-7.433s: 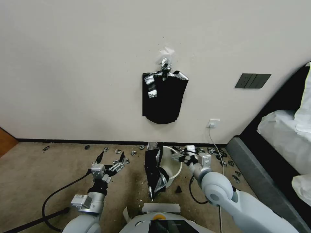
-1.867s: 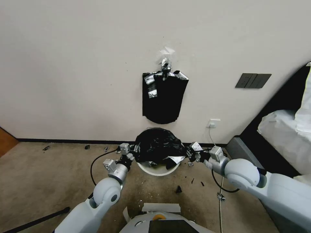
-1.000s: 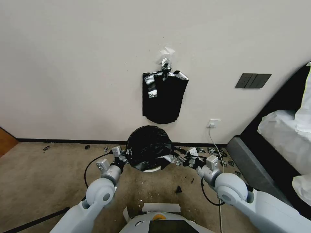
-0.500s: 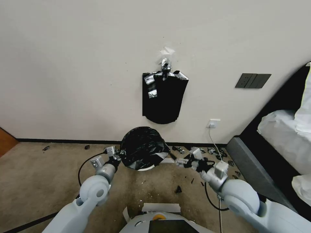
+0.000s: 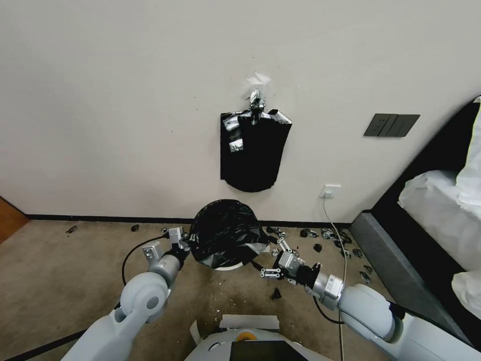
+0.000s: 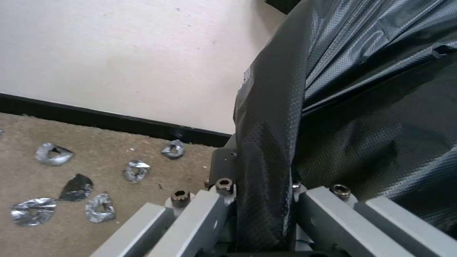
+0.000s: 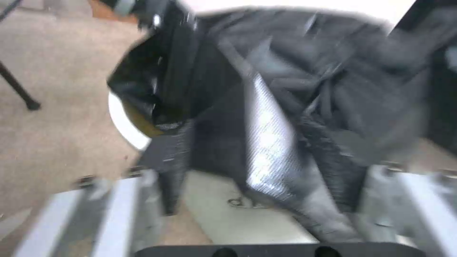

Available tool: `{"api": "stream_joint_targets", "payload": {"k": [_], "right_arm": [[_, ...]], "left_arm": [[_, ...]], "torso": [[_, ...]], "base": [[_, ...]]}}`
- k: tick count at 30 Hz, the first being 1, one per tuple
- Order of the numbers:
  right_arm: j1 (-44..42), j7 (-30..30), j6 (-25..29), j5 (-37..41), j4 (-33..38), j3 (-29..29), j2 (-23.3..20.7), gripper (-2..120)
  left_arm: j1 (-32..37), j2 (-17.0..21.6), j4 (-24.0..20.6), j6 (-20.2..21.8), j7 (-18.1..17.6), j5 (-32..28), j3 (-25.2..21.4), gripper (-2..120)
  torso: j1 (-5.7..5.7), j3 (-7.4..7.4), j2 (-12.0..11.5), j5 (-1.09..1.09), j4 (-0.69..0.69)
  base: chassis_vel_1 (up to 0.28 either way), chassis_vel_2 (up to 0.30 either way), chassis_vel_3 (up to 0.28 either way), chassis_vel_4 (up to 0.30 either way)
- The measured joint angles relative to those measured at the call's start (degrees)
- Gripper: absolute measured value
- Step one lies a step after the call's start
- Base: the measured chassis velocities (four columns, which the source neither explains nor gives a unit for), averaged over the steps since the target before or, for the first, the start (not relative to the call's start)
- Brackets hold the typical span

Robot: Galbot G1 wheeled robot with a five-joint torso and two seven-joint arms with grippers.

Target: Place a trash bag onto the trash bin.

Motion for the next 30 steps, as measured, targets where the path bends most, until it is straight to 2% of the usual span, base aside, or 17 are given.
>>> {"api": "stream_joint_targets", "payload": {"k": [2,4,7,8,11,12,14,17,20,21,23,25,26,28,30], "right_arm": [[0.3,0.4,-0.1,-0.3,-0.4,-0.4,0.1,41],[0.3,0.5,0.0,-0.3,-0.5,-0.5,0.1,38],[0.1,0.6,0.3,-0.6,-0.4,-0.6,-0.1,23],[0.1,0.6,0.3,-0.6,-0.4,-0.6,-0.1,23],[0.1,0.4,0.8,-0.9,-0.4,-0.8,-0.6,10],[0.1,0.4,0.8,-0.9,-0.4,-0.8,-0.6,10],[0.1,0.1,1.5,-1.3,-0.4,-1.2,-1.2,0],[-0.1,-0.4,3.0,-1.7,-0.4,-1.4,-1.7,0],[-1.0,-3.3,7.9,-2.8,-0.2,-1.7,-2.4,0],[-1.0,-3.3,7.9,-2.8,-0.2,-1.7,-2.4,0],[-1.4,-6.3,11.1,-4.2,-1.1,-2.1,-2.6,0],[-1.4,-7.0,11.9,-4.7,-1.5,-2.2,-2.6,0],[-1.3,-9.5,14.9,-7.8,-3.5,-2.8,-2.3,0],[-0.8,-11.0,16.7,-13.8,-6.6,-3.2,-1.2,0],[-0.7,-11.1,17.2,-16.8,-8.4,-3.4,-0.2,0]], "left_arm": [[0.3,-0.1,0.0,0.0,0.6,0.8,0.3,1],[0.4,-0.2,0.0,0.0,0.7,1.0,0.3,1],[0.5,-0.3,-0.1,0.0,0.7,1.2,0.5,1],[0.5,-0.3,-0.1,0.0,0.7,1.2,0.5,1],[0.5,-0.3,-0.2,0.0,0.6,1.3,0.5,1],[0.5,-0.3,-0.2,0.0,0.6,1.3,0.5,1],[0.5,-0.4,-0.5,0.0,0.4,1.3,0.5,1],[0.4,-0.5,-0.8,0.0,-0.4,1.0,0.4,1],[-0.3,-0.9,-1.0,0.8,-2.7,-1.7,-0.1,1],[-0.3,-0.9,-1.0,0.8,-2.7,-1.7,-0.1,1],[-0.9,-1.1,-1.5,1.4,-5.0,-5.2,-0.5,1],[-1.0,-1.1,-1.7,1.6,-5.5,-6.1,-0.6,1],[-1.1,-1.1,-2.5,2.2,-7.7,-9.9,-0.9,1],[-0.9,-1.3,-3.9,2.8,-9.8,-13.8,-1.4,1],[-0.2,-1.4,-5.0,3.2,-10.5,-14.9,-1.6,1]], "torso": [[0.00,0.00,0.0,0.00,0.01],[0.00,0.00,0.0,0.00,0.01],[0.00,0.00,0.0,0.00,0.01],[0.00,0.00,0.0,0.00,0.01],[0.00,0.00,0.0,-0.01,0.00],[0.00,0.00,0.0,-0.01,0.00],[0.00,0.00,0.0,0.00,0.01],[0.00,0.00,0.0,0.00,0.01],[0.00,0.00,0.0,-0.01,0.00],[0.00,0.00,0.0,-0.01,0.00],[0.00,0.00,0.0,-0.01,0.00],[0.00,0.00,0.0,-0.01,0.00],[0.00,0.00,0.0,-0.01,0.00],[0.00,0.00,0.0,0.00,0.00],[0.00,0.00,0.0,0.00,0.00]], "base": [[0.000,0.000,0.000,0.000],[0.000,0.000,0.000,0.000],[0.000,0.000,0.000,0.000],[0.000,0.000,0.000,0.000],[0.000,0.000,0.000,0.000],[0.000,0.000,0.000,0.000],[0.000,0.000,0.000,0.000],[0.000,0.000,0.000,0.000],[0.000,0.000,0.000,0.000],[0.000,0.000,0.000,0.000],[0.000,0.000,0.000,0.000],[0.000,0.000,0.000,0.000],[0.000,0.000,0.000,0.000],[0.000,0.000,0.000,0.000],[0.000,0.000,0.000,0.000]]}}
